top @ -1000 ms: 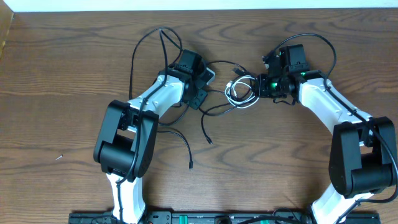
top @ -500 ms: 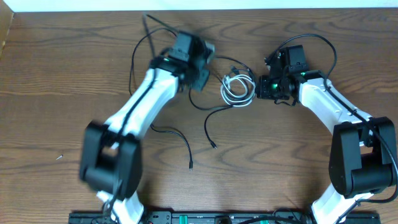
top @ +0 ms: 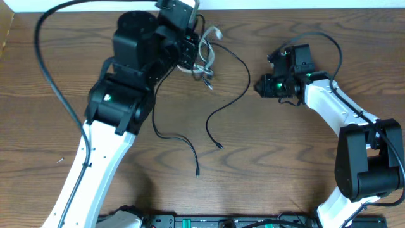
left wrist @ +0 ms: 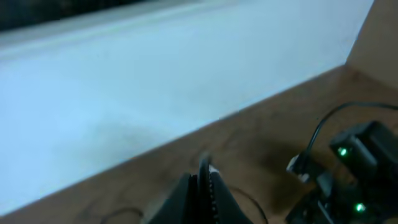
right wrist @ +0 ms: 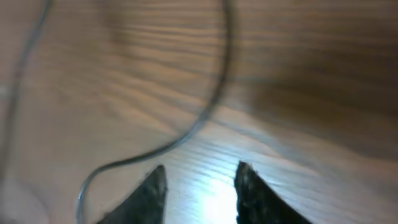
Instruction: Untangle cables
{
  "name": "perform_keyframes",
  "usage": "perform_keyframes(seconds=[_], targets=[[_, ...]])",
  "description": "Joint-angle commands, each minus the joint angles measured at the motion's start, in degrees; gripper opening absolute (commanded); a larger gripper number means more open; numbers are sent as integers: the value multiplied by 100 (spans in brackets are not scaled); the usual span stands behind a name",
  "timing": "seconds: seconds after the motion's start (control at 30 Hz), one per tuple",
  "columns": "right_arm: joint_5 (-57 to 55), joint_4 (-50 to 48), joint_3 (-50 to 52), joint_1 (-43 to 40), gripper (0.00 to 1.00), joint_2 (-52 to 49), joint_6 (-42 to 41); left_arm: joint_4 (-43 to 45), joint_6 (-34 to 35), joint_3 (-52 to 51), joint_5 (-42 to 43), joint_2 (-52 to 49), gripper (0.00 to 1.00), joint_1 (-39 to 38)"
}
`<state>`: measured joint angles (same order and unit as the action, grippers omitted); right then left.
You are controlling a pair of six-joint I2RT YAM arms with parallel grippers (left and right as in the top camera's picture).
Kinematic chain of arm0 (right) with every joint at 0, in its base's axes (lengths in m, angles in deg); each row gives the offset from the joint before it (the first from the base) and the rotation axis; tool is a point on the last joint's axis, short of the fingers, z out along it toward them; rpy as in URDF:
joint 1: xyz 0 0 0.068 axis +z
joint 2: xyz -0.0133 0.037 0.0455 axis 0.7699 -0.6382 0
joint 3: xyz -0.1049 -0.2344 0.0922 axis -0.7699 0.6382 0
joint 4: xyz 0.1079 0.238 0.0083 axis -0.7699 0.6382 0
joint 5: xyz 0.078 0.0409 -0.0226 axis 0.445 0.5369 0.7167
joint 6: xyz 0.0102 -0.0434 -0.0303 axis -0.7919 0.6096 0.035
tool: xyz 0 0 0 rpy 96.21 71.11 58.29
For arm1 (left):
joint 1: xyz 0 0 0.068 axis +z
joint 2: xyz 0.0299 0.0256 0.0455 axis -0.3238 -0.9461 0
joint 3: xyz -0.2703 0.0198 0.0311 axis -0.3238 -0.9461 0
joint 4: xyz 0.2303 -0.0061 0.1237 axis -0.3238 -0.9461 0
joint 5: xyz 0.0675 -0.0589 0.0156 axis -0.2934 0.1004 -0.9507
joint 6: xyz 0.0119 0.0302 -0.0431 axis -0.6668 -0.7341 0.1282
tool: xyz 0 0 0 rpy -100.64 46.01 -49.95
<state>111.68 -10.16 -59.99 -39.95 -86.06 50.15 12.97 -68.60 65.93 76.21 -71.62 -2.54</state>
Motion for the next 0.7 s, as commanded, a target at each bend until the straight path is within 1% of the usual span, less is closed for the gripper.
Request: perform_keyframes(seconds=[0.0, 0.2, 0.3, 0.5, 0.6, 0.67], targets=[[1174, -122, -197, 15, 40, 212, 372, 162, 101, 17, 46, 116, 8, 15], [1799, -214, -463, 50, 52, 859, 367, 221, 361, 17, 26, 42, 7, 15], [2063, -264, -463, 98, 55, 1128, 330, 221, 457, 17, 24, 2, 8, 15], [2162, -332, -463, 107, 60, 1438, 214, 219, 483, 17, 26, -11, 7, 15], [2461, -610, -463, 129, 60, 1480, 208, 219, 568, 17, 26, -11, 8, 15], [2688, -883, -463, 175, 60, 1478, 44, 216, 612, 17, 28, -11, 8, 15]])
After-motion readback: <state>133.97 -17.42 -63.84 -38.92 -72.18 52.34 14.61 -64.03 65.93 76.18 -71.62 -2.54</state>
